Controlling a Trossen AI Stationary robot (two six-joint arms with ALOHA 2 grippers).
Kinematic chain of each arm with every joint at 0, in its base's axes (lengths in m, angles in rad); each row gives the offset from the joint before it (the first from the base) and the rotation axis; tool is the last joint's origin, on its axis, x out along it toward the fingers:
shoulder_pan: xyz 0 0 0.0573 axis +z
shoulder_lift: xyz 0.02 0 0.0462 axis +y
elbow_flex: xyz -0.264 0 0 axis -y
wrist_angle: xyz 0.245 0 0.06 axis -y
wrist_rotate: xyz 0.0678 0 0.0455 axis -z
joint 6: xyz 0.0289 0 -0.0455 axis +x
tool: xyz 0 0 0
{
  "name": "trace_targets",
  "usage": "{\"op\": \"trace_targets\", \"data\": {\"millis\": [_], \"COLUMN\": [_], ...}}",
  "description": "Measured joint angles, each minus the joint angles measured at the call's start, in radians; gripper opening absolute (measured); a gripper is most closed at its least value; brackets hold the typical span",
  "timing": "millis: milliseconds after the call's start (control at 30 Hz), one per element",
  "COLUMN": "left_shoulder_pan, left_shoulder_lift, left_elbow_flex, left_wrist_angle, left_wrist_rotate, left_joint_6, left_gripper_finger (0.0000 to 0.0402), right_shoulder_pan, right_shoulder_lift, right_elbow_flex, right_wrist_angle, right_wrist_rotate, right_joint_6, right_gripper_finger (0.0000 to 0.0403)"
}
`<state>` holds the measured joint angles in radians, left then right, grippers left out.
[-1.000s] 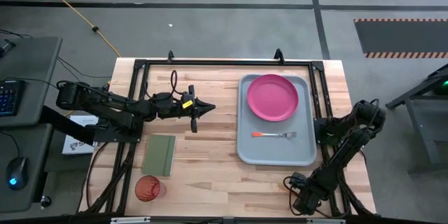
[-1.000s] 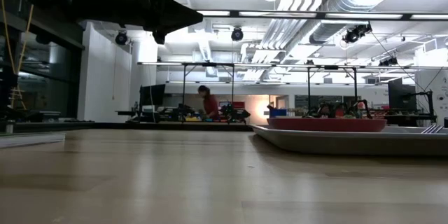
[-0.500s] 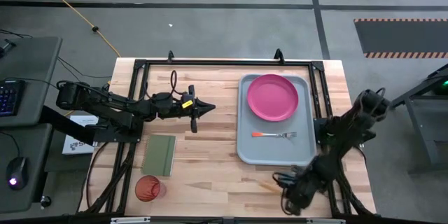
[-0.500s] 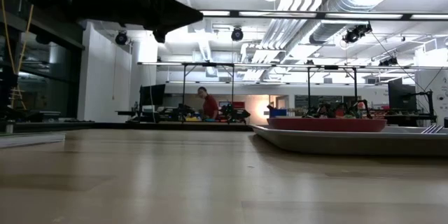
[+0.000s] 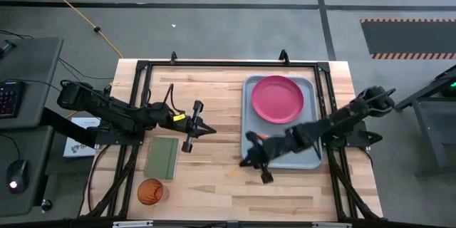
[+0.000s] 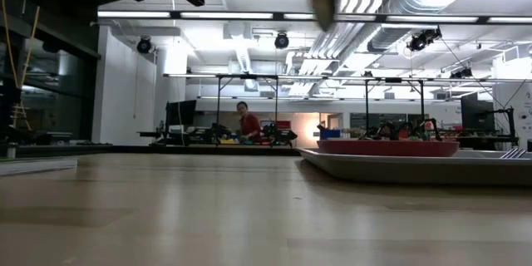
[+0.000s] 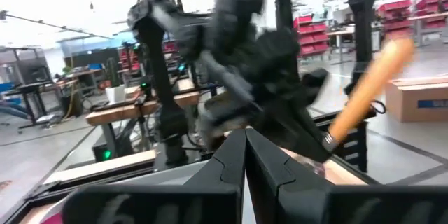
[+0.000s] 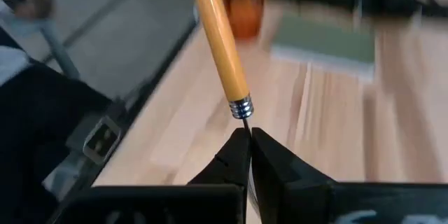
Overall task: Pick and place plate/cup/fork/spoon on tray
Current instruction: Put the yellow spoon to the right of the orange fork on the light blue tray
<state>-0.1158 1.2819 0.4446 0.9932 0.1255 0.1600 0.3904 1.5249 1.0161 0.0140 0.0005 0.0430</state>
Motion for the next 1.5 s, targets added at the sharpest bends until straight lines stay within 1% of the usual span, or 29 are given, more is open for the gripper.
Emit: {"op": "trace_targets", "data": {"millis": [67, 133, 267, 367, 500, 600, 667, 767, 833, 900, 967, 1033, 1200, 1300, 1333, 1400, 1500], "left_shoulder_pan": [-0.013, -0.023, -0.042, -0.058, -0.072, -0.084, -0.092, -0.111, -0.125, -0.141, -0.154, -0.160, -0.160, -0.159, -0.159, -0.159, -0.159], "left_shoulder_lift": [0.000, 0.000, 0.000, 0.000, 0.000, 0.000, 0.000, -0.011, -0.029, -0.044, -0.065, -0.075, -0.078, -0.078, -0.078, -0.078, -0.078], "left_elbow_flex": [0.000, 0.000, 0.012, 0.031, 0.063, 0.069, 0.069, 0.069, 0.069, 0.070, 0.069, 0.069, 0.069, 0.069, 0.069, 0.069, 0.069], "left_wrist_angle": [0.001, 0.002, 0.025, 0.016, -0.060, -0.090, -0.117, -0.170, -0.218, -0.288, -0.336, -0.352, -0.341, -0.338, -0.338, -0.338, -0.338], "left_wrist_rotate": [0.000, 0.000, -0.009, -0.075, -0.190, -0.267, -0.316, -0.409, -0.476, -0.551, -0.616, -0.645, -0.652, -0.652, -0.652, -0.652, -0.652], "left_joint_6": [-0.001, -0.014, -0.022, 0.018, 0.090, 0.121, 0.132, 0.142, 0.161, 0.174, 0.170, 0.153, 0.132, 0.131, 0.131, 0.130, 0.130], "left_gripper_finger": [0.0001, 0.0005, 0.0026, 0.0054, 0.0104, 0.0141, 0.0161, 0.0180, 0.0185, 0.0186, 0.0186, 0.0185, 0.0184, 0.0184, 0.0184, 0.0184, 0.0184], "right_shoulder_pan": [-0.057, -0.101, -0.161, -0.188, -0.200, -0.201, -0.201, -0.180, -0.151, -0.109, -0.052, 0.012, 0.157, 0.219, 0.232, 0.252, 0.271], "right_shoulder_lift": [0.000, 0.000, 0.000, 0.000, 0.000, 0.000, 0.000, -0.022, -0.052, -0.081, -0.102, -0.109, -0.066, 0.007, 0.038, 0.103, 0.187], "right_elbow_flex": [0.000, 0.000, 0.000, 0.000, 0.000, 0.000, 0.000, 0.000, 0.000, 0.000, 0.000, 0.000, 0.007, 0.029, 0.036, 0.053, 0.085], "right_wrist_angle": [0.063, 0.096, 0.117, 0.125, 0.125, 0.117, 0.075, -0.089, -0.240, -0.396, -0.552, -0.698, -1.025, -1.213, -1.257, -1.312, -1.320], "right_wrist_rotate": [-0.083, -0.132, -0.129, -0.095, 0.004, 0.052, 0.101, 0.216, 0.299, 0.365, 0.428, 0.481, 0.492, 0.470, 0.443, 0.401, 0.415], "right_joint_6": [-0.075, -0.119, -0.133, -0.122, -0.106, -0.104, -0.103, -0.064, 0.005, 0.116, 0.257, 0.431, 0.894, 1.096, 1.138, 1.168, 1.168], "right_gripper_finger": [0.0001, 0.0001, 0.0001, 0.0001, 0.0000, 0.0000, 0.0000, 0.0000, 0.0000, 0.0000, 0.0000, 0.0000, 0.0000, 0.0000, 0.0000, 0.0000, 0.0000]}}
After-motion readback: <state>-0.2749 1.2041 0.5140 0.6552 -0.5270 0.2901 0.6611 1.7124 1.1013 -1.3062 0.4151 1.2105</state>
